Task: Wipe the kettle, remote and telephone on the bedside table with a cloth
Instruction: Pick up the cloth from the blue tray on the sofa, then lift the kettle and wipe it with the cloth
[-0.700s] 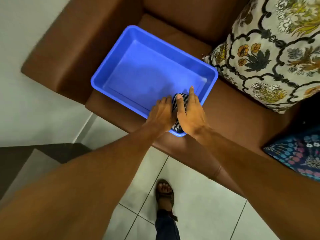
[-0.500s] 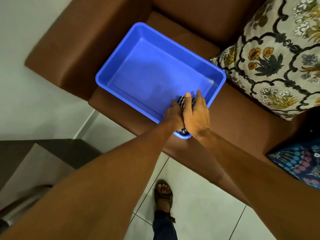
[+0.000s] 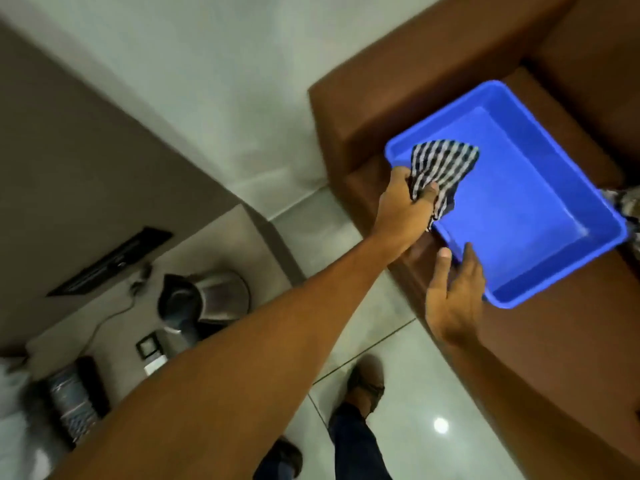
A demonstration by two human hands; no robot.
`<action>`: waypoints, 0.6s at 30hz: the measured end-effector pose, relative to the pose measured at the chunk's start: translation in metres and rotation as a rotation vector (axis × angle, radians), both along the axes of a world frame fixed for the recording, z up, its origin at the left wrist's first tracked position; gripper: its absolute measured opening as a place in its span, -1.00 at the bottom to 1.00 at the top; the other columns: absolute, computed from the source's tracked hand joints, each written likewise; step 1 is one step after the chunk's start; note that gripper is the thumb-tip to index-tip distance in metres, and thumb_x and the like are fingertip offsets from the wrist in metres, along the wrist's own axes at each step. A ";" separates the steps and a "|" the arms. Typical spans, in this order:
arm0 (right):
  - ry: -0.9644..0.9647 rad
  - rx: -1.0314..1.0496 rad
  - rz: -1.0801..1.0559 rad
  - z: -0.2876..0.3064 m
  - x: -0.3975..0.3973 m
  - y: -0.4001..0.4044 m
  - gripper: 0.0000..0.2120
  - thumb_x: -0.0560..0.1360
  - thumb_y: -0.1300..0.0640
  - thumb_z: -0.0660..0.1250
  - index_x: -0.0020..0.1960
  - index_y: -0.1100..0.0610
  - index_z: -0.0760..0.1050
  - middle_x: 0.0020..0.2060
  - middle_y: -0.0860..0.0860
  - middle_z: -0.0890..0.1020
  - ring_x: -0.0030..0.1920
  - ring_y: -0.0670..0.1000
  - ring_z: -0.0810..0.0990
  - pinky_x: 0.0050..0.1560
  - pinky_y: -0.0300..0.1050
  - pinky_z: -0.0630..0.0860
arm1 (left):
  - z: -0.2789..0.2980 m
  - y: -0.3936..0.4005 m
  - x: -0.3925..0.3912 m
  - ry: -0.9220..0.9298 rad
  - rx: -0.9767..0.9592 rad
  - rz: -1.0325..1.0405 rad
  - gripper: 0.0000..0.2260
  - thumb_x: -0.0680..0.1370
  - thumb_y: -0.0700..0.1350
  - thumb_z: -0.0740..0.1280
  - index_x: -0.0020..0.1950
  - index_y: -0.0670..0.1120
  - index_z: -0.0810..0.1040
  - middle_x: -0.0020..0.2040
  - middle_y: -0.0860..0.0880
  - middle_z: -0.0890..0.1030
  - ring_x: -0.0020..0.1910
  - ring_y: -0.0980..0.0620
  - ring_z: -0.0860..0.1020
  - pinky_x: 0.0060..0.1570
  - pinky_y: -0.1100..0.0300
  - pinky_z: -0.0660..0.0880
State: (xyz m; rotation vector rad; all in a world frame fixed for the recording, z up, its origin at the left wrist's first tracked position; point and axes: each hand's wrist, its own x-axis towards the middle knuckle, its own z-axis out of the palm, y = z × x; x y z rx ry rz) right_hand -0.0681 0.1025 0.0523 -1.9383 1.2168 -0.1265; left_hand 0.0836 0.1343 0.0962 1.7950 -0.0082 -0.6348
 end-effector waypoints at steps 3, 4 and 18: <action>-0.020 0.063 0.217 0.017 0.025 0.068 -0.13 0.61 -0.51 -0.11 0.72 0.03 0.13 0.68 0.12 0.28 0.68 0.14 0.20 0.63 0.03 0.06 | 0.035 0.071 0.027 -0.007 -0.100 0.102 -0.77 0.62 -0.22 0.42 0.20 -0.16 0.44 0.12 -0.24 0.71 0.10 -0.23 0.71 0.18 -0.20 0.65; -0.040 0.090 0.292 0.024 0.034 0.092 -0.10 0.59 -0.54 -0.12 0.72 0.02 0.13 0.67 0.10 0.31 0.67 0.12 0.24 0.64 0.07 0.11 | 0.047 0.099 0.034 -0.027 -0.118 0.134 -0.75 0.60 -0.23 0.44 0.20 -0.17 0.44 0.11 -0.24 0.72 0.10 -0.23 0.72 0.18 -0.22 0.65; -0.123 0.243 0.575 0.040 0.028 0.373 -0.54 0.74 -0.03 0.26 0.56 0.15 0.39 0.41 0.14 0.56 0.42 0.15 0.54 0.44 0.13 0.53 | 0.075 0.490 0.022 -0.179 0.098 0.541 -0.70 0.62 -0.22 0.39 0.29 -0.16 0.36 0.03 0.09 0.56 0.00 0.23 0.58 -0.05 0.39 0.56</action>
